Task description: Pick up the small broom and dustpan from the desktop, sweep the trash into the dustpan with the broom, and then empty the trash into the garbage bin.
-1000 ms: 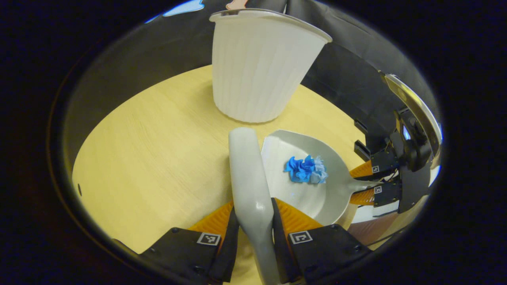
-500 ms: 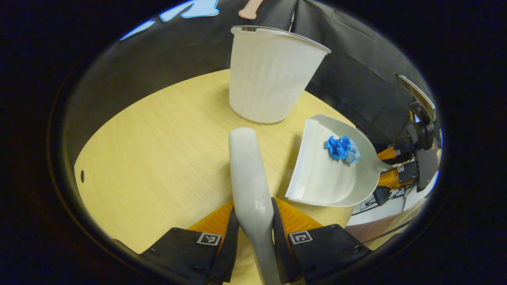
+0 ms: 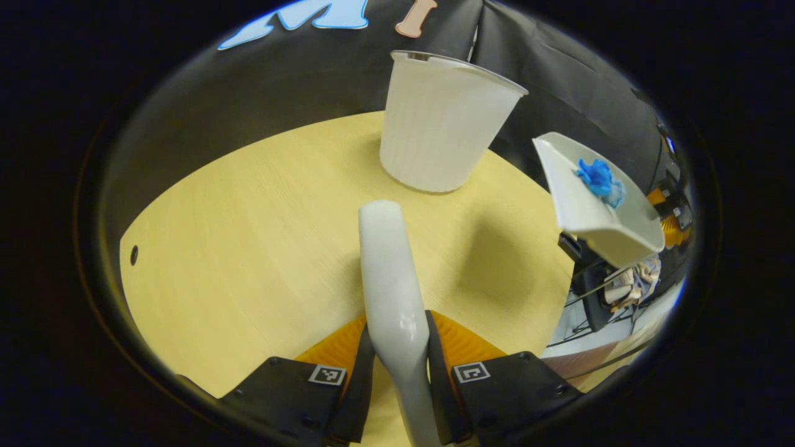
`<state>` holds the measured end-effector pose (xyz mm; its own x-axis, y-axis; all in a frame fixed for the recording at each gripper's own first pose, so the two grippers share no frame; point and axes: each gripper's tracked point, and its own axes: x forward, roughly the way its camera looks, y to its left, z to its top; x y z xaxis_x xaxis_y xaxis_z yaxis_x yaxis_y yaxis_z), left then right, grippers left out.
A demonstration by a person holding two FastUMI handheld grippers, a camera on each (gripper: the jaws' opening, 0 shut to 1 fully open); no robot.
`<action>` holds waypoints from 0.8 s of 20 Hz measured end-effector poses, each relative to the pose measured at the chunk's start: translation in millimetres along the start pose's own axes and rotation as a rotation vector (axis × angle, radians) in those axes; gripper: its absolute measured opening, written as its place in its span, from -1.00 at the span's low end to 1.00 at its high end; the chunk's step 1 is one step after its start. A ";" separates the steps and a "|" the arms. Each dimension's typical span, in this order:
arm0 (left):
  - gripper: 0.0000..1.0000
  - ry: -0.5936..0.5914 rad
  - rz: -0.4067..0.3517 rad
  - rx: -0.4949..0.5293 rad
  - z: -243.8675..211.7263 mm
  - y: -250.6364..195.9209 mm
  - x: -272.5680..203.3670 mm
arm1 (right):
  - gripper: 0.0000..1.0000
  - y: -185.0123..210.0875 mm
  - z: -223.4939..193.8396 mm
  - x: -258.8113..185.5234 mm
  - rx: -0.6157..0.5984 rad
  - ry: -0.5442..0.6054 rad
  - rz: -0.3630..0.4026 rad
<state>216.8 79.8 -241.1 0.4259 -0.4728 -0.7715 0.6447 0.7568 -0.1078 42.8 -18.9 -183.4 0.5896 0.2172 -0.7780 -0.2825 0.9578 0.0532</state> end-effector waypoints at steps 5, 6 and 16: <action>0.01 -0.017 0.043 -0.019 -34.6 94.3 -59.1 | -0.45 -10.8 14.8 -18.6 0.031 -0.018 0.027; 0.01 -0.024 0.056 -0.028 -38.4 100.7 -68.7 | -0.45 -13.5 20.2 -18.8 0.031 -0.026 0.025; 0.02 -0.055 0.138 -0.167 -64.3 87.2 -92.3 | -0.45 -4.7 78.0 -15.1 0.185 -0.035 0.162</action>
<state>192.9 218.5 -219.7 0.5394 -0.3802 -0.7513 0.4658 0.8781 -0.1100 94.3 -12.0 -123.1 0.5749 0.3737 -0.7279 -0.2340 0.9276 0.2914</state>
